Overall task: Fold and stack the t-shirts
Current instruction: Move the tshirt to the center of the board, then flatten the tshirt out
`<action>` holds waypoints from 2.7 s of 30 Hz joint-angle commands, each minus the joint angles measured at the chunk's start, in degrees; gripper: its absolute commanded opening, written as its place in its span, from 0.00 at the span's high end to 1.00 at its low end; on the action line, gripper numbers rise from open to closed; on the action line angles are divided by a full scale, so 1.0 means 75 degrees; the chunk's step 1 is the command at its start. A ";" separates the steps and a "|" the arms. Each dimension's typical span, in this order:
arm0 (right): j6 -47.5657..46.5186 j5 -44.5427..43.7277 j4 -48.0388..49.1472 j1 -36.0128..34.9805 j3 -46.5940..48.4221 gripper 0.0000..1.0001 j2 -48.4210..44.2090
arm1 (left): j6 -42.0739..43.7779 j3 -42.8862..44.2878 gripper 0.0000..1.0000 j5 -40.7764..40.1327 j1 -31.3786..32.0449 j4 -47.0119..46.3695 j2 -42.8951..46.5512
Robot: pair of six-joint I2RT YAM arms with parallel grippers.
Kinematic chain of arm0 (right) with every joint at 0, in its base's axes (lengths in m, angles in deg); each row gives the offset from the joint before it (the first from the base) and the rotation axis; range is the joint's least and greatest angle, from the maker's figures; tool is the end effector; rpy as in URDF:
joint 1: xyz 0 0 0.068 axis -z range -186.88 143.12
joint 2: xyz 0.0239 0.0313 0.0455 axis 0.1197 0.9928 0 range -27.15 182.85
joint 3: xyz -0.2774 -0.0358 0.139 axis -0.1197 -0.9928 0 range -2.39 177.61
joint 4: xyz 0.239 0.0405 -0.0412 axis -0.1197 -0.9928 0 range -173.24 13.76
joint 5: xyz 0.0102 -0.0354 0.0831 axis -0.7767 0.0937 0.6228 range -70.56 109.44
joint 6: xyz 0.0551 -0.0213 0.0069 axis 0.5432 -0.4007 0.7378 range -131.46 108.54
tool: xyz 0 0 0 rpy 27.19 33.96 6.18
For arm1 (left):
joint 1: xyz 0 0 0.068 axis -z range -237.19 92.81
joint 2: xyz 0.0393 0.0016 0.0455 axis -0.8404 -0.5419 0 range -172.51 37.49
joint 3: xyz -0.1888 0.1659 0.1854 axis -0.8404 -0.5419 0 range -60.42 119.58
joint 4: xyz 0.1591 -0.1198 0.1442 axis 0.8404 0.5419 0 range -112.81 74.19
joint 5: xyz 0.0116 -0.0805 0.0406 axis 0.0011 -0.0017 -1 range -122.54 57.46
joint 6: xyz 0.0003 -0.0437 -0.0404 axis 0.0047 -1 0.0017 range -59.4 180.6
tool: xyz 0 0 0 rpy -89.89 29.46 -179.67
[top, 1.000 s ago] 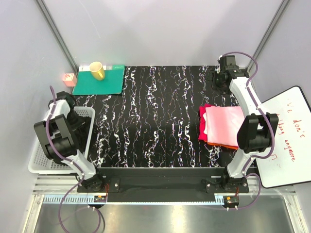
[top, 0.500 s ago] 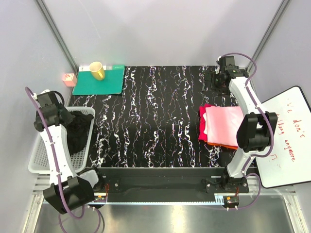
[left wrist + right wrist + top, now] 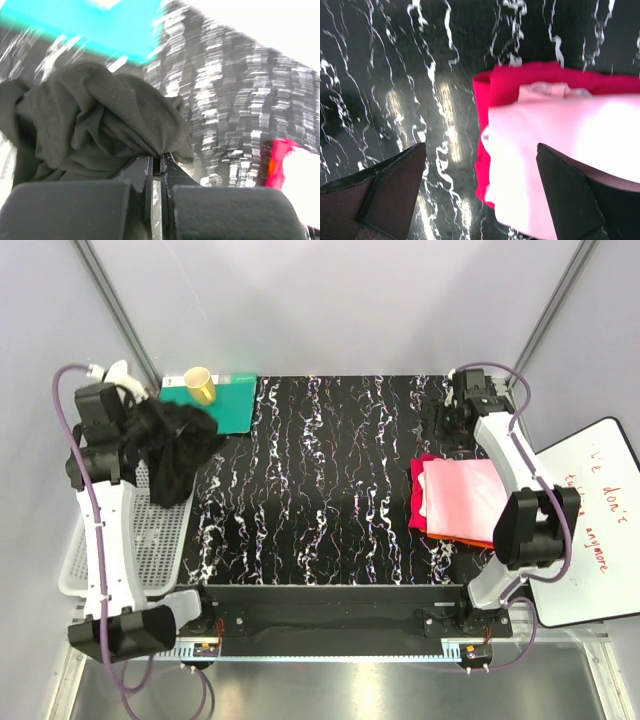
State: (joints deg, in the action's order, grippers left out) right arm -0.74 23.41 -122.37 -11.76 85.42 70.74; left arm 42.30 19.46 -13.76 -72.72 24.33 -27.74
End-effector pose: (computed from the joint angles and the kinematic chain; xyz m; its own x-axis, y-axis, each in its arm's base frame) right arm 0.3608 0.0339 0.3368 -0.8365 0.1148 -0.5357 0.0329 0.9866 0.1599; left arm 0.1919 0.0389 0.4439 -0.4939 -0.4459 -0.7465 -0.1549 0.8899 -0.4291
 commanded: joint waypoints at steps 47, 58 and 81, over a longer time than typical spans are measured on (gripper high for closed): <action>0.0082 0.1910 -0.0070 -0.1737 -0.1340 0.09 -0.2400 | -0.1415 0.0729 0.01 -0.0208 0.6113 0.1051 -0.3642; 0.0363 0.1018 -0.0365 -0.3766 -0.0528 0.16 -0.1146 | -0.1380 0.0330 0.31 0.0074 0.6149 0.1040 -0.4637; 0.0516 0.2001 -0.0271 -0.4458 -0.0985 0.39 0.0623 | -0.1086 0.0706 1.00 0.0378 0.5481 0.0653 -0.5330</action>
State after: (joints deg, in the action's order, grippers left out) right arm 2.93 34.12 -124.92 -43.15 78.56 72.73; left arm 33.44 24.73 -11.40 -30.34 29.83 -71.26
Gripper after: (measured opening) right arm 0.667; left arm 0.012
